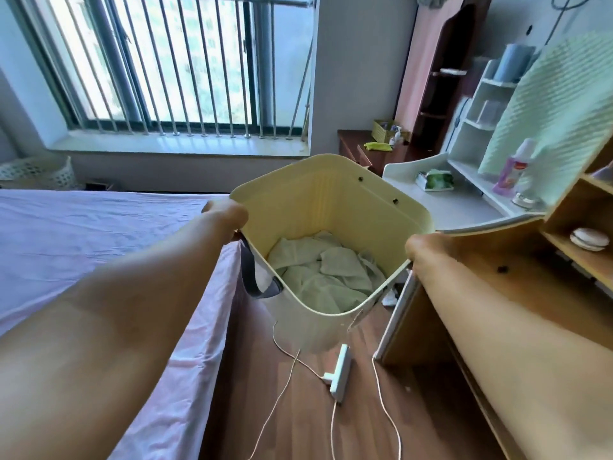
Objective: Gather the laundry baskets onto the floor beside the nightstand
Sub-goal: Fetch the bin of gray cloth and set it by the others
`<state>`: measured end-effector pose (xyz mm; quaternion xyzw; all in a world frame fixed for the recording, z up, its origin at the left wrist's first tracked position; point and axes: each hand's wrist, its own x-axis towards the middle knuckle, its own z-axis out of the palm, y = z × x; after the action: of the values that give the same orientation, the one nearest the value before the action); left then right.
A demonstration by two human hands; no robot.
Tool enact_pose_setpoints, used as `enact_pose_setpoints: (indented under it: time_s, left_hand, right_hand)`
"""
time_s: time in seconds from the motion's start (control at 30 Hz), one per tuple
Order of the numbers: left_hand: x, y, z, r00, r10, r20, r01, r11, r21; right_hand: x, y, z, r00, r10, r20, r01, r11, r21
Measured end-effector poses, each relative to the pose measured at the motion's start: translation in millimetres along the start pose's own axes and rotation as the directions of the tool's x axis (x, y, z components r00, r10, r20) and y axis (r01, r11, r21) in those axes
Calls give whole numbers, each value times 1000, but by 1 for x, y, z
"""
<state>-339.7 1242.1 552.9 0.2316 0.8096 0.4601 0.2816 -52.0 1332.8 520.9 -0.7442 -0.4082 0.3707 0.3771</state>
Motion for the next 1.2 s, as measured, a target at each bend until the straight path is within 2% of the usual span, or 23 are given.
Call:
enact_pose_setpoints:
  time_s: [0.13, 0.37, 0.57, 0.87, 1.03, 1.2]
  left_hand:
    - [47, 22, 15, 996, -44, -76, 34, 991, -126]
    - [147, 37, 32, 991, -89, -101, 71, 983, -168]
    - [231, 79, 43, 995, -78, -65, 68, 988, -137]
    - [316, 132, 59, 992, -83, -95, 76, 994, -79]
    - [374, 150, 67, 984, -96, -150, 86, 994, -74]
    - [463, 174, 110, 972, -106, -208, 92, 993, -77]
  right_hand:
    - [38, -44, 35, 998, -67, -11, 67, 997, 25]
    - [101, -104, 114, 989, -149, 23, 149, 989, -22]
    - [161, -156, 177, 993, -119, 25, 119, 993, -2]
    - [225, -231, 240, 988, -152, 20, 152, 988, -11]
    - [272, -265, 298, 978, -194, 82, 198, 979, -47]
    - [360, -300, 379, 965, -226, 134, 232, 972, -32]
